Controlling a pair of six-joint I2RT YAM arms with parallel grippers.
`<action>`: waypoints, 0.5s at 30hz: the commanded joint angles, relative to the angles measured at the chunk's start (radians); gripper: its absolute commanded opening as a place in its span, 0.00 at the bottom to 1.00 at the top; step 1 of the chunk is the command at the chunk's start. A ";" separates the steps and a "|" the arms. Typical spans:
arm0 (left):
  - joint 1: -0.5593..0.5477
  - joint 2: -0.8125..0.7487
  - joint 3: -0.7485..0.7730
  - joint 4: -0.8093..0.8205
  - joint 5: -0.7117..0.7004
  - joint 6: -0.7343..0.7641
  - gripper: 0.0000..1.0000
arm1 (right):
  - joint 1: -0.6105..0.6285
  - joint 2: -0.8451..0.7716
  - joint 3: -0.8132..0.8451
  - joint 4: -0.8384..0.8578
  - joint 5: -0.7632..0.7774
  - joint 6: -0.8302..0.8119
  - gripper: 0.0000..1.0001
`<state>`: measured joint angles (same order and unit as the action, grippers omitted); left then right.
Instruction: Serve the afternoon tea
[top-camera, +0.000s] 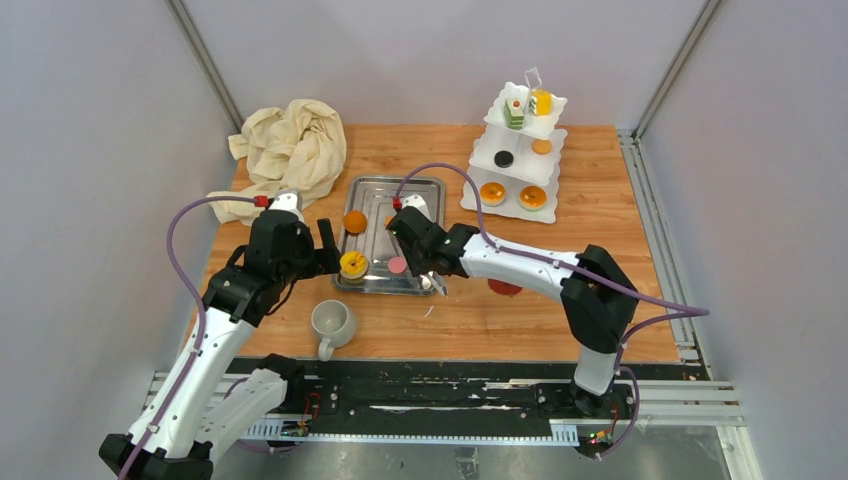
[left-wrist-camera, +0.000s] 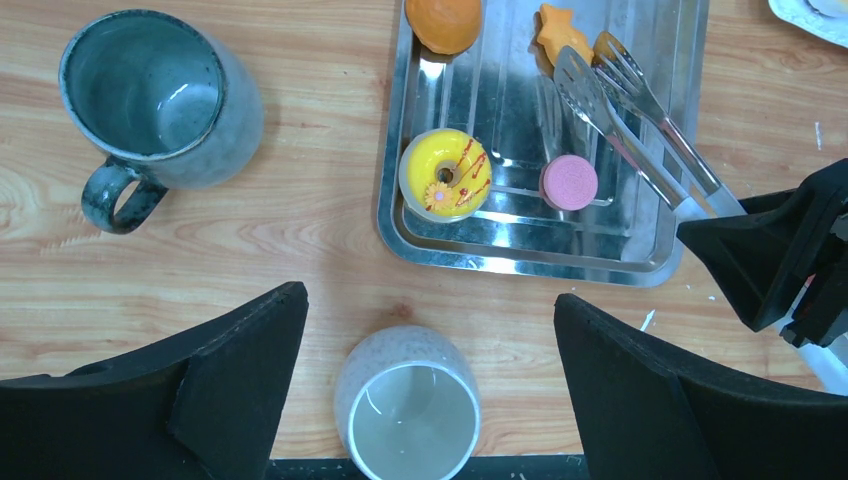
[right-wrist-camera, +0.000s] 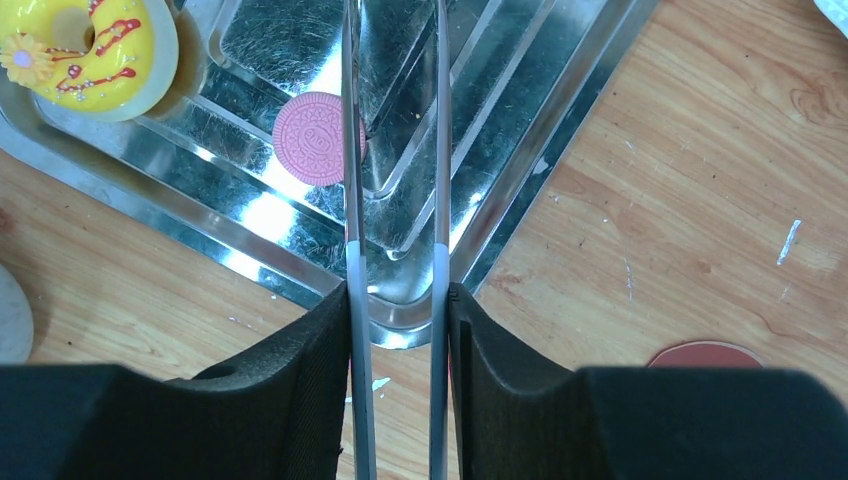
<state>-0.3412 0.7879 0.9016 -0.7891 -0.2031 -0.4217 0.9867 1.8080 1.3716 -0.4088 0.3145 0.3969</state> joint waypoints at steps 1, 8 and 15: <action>0.010 -0.006 0.000 0.006 -0.002 0.012 0.98 | -0.014 0.005 0.010 0.012 0.036 -0.003 0.32; 0.010 0.004 0.010 0.008 0.004 0.016 0.98 | -0.029 0.040 0.038 0.012 0.013 -0.040 0.41; 0.010 0.004 0.004 0.009 0.001 0.015 0.98 | -0.029 0.080 0.065 0.015 -0.021 -0.035 0.39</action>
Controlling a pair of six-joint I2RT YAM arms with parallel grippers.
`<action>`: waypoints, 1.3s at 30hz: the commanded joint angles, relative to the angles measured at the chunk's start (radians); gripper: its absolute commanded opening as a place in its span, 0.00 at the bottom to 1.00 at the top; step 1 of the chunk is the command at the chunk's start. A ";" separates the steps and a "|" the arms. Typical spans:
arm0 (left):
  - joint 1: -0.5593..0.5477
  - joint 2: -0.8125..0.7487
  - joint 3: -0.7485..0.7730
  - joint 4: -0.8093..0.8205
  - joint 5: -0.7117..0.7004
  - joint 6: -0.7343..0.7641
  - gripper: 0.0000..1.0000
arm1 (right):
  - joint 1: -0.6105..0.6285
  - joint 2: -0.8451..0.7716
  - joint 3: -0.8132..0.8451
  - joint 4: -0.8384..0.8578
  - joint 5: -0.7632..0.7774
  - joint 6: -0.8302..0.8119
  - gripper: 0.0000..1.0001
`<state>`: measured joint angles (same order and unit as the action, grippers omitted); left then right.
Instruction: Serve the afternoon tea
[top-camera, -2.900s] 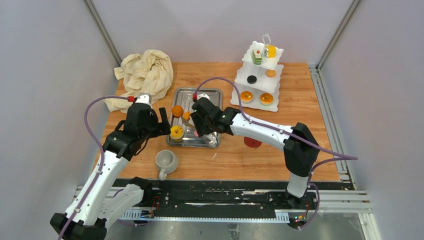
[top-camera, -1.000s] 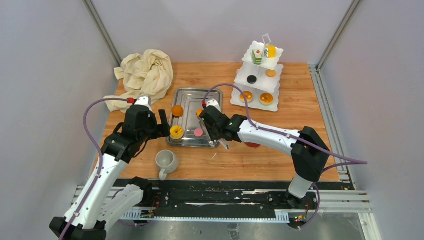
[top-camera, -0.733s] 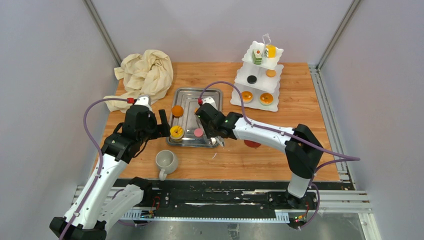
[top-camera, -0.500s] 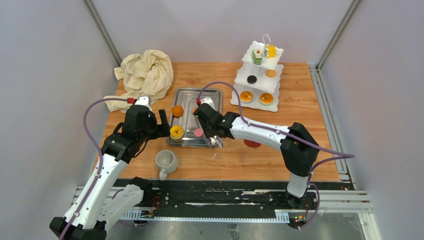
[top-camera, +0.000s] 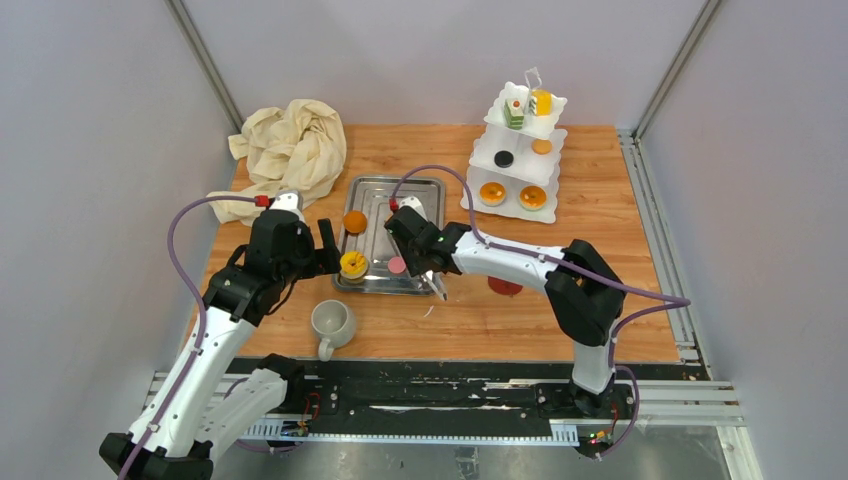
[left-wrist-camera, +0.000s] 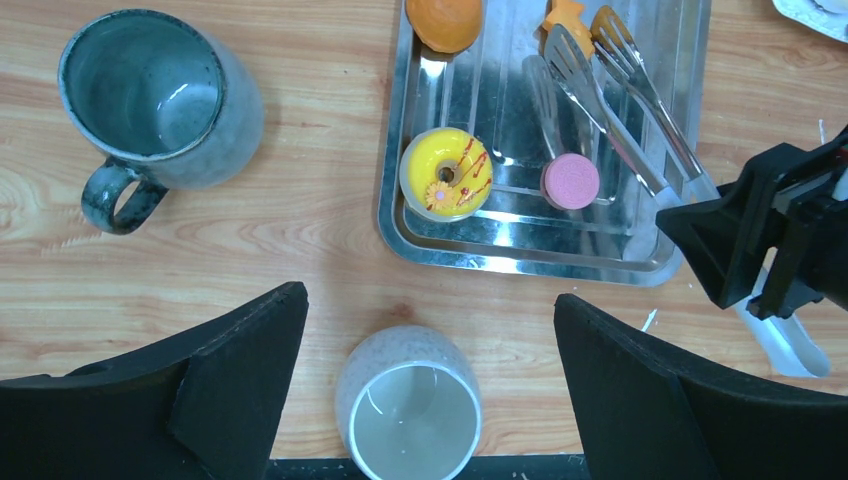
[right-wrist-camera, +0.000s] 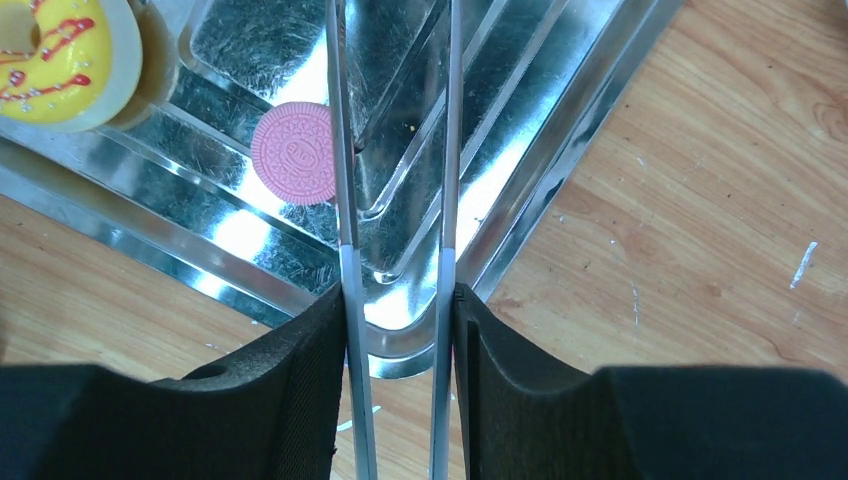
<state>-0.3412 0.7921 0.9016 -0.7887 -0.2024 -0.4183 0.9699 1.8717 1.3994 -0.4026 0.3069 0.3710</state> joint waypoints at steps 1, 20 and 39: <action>0.010 -0.001 0.003 0.009 -0.001 0.012 0.98 | -0.013 0.017 0.039 0.008 -0.012 -0.009 0.37; 0.011 0.039 0.005 0.038 0.018 0.014 0.98 | -0.148 -0.389 -0.257 0.011 0.101 0.079 0.01; 0.010 0.075 0.010 0.062 0.038 0.006 0.98 | -0.345 -0.801 -0.449 -0.087 0.035 0.053 0.01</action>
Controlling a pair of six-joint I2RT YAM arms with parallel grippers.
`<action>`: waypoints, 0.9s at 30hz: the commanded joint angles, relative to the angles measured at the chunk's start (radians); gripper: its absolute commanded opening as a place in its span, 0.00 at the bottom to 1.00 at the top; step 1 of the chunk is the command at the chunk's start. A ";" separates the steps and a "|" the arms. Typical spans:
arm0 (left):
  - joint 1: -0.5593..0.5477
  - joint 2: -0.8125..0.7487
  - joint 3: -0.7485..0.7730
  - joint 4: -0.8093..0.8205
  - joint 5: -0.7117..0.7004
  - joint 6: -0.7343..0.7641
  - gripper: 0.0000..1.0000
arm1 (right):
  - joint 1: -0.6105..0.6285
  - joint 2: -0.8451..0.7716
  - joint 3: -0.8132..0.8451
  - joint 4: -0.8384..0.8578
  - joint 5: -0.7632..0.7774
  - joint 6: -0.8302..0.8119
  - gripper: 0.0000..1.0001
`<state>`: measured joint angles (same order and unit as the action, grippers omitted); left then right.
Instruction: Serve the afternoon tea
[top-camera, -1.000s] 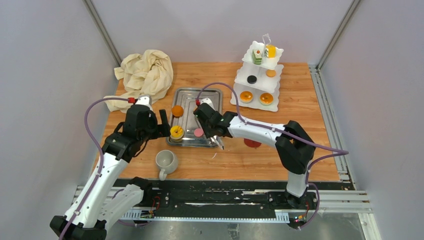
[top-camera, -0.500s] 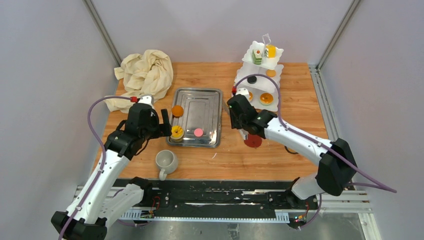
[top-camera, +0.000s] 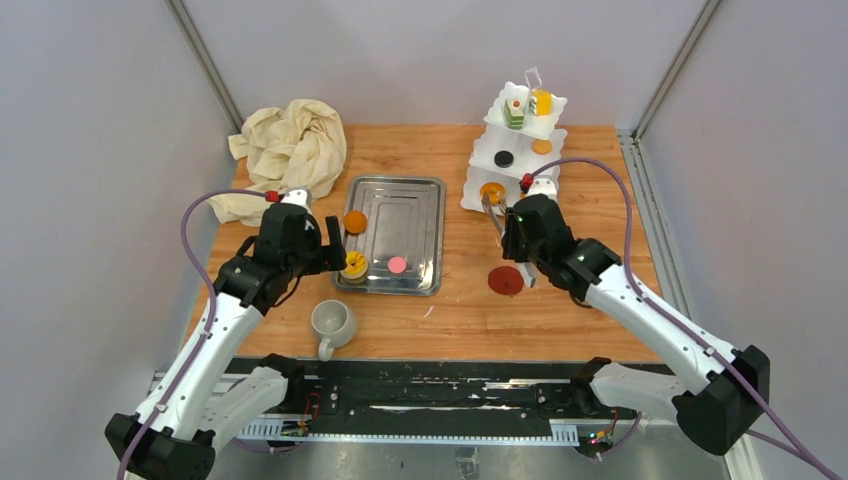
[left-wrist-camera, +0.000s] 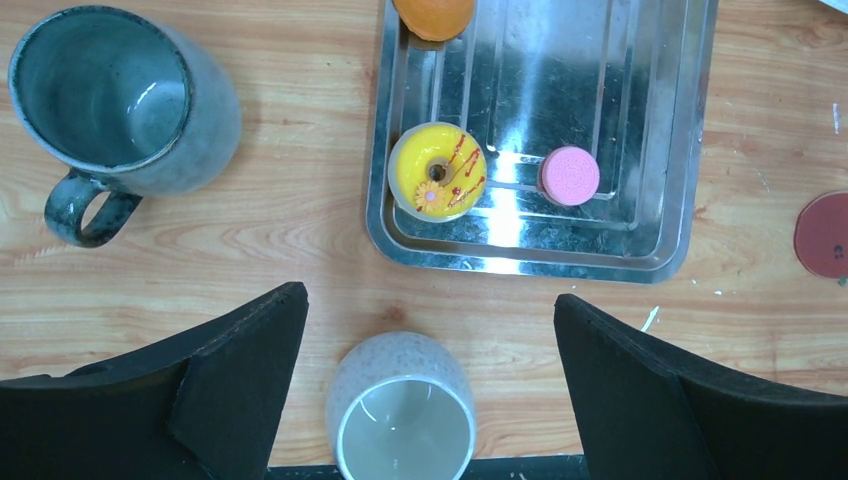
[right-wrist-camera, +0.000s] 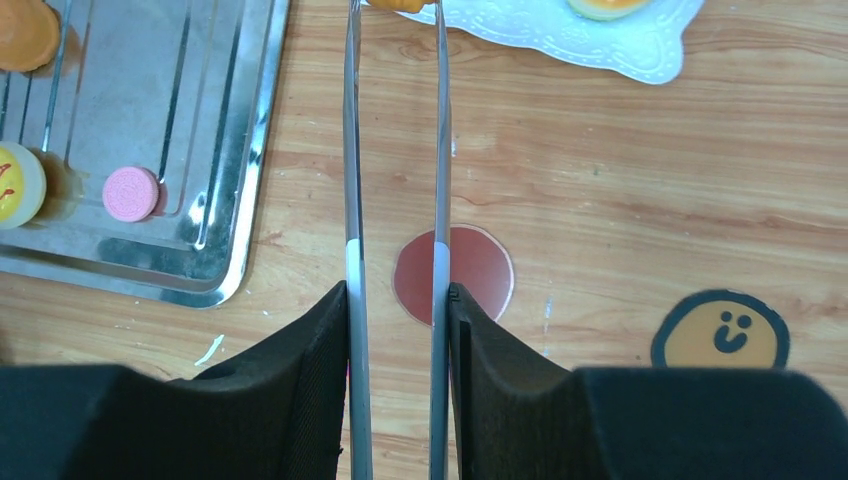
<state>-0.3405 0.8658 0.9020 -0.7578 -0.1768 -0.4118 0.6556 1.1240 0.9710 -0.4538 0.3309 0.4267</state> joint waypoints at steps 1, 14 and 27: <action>0.011 0.001 0.011 0.030 0.013 -0.003 0.98 | -0.042 -0.068 -0.027 -0.046 0.017 -0.004 0.01; 0.010 -0.013 0.011 0.022 0.021 -0.013 0.98 | -0.369 -0.222 -0.091 -0.090 -0.072 -0.041 0.01; 0.011 -0.013 0.015 0.018 0.013 -0.007 0.98 | -0.643 -0.002 -0.033 0.185 -0.373 -0.023 0.01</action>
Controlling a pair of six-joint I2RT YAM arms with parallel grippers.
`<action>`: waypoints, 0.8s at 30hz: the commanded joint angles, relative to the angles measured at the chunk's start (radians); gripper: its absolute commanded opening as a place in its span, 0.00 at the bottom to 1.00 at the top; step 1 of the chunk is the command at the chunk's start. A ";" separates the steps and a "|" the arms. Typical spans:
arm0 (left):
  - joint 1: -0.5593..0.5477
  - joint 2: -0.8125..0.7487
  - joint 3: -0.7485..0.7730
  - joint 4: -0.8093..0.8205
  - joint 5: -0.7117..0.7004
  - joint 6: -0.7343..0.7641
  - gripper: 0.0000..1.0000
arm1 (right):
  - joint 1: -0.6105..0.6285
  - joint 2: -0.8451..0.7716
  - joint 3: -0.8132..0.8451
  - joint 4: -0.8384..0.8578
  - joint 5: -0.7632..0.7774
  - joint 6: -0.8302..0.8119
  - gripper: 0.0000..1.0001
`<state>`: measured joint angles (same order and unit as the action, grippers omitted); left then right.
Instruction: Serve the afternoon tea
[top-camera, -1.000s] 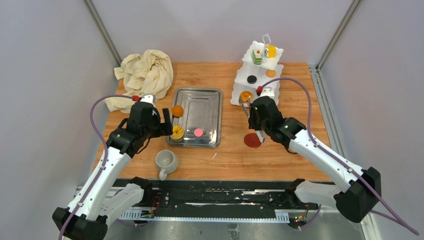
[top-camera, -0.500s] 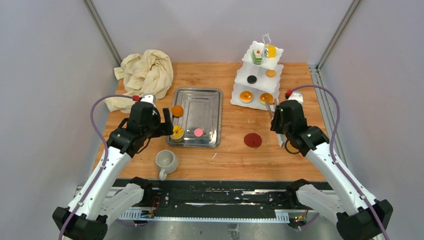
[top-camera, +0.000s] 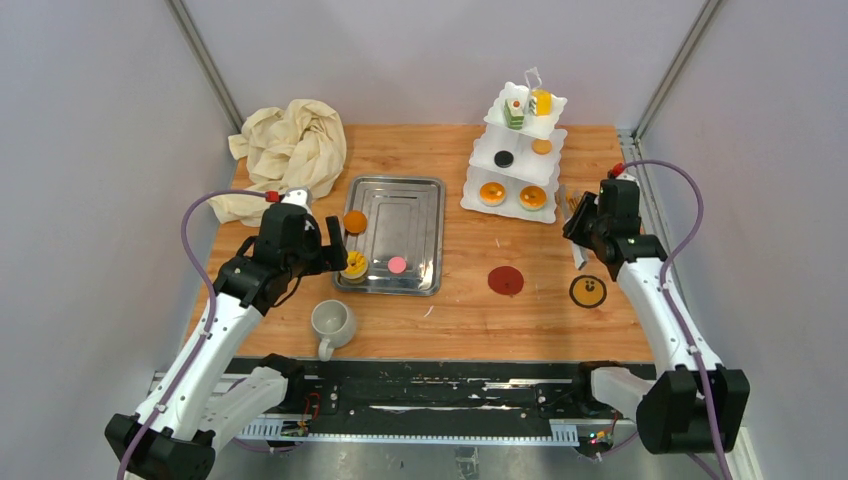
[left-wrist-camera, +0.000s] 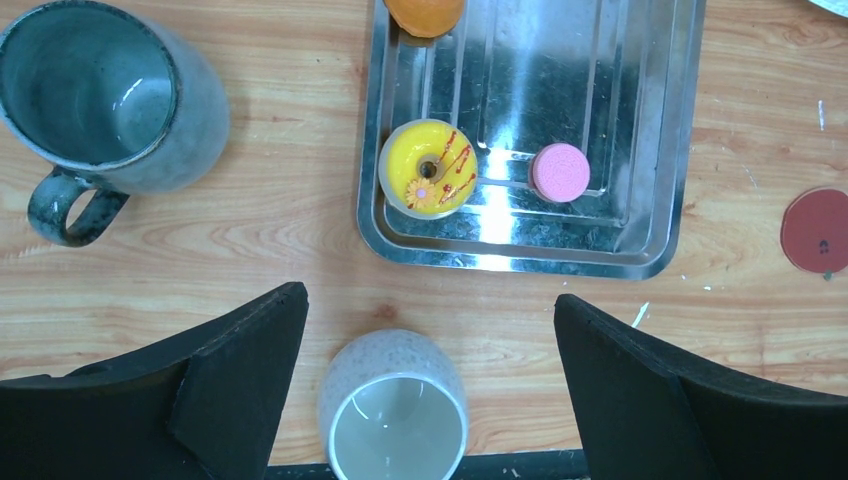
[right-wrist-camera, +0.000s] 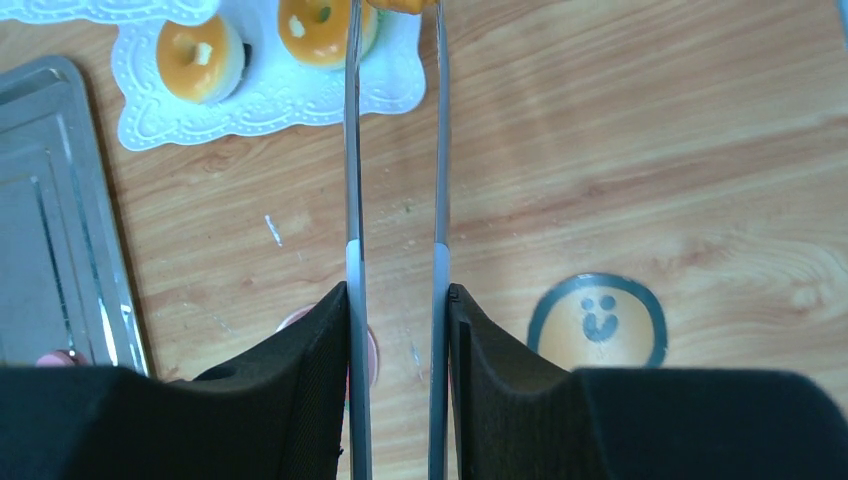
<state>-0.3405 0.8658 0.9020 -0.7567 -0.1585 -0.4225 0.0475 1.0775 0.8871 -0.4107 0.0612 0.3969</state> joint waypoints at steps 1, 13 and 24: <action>0.010 -0.011 0.017 0.016 -0.010 0.005 0.98 | -0.039 0.066 0.062 0.155 -0.117 0.009 0.01; 0.011 0.010 0.031 0.007 -0.041 0.018 0.98 | -0.044 0.326 0.173 0.293 -0.191 0.032 0.00; 0.011 0.006 0.030 -0.002 -0.055 0.017 0.98 | -0.065 0.480 0.197 0.394 -0.291 0.020 0.16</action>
<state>-0.3393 0.8753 0.9031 -0.7578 -0.1951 -0.4149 0.0044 1.5467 1.0374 -0.0963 -0.1806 0.4202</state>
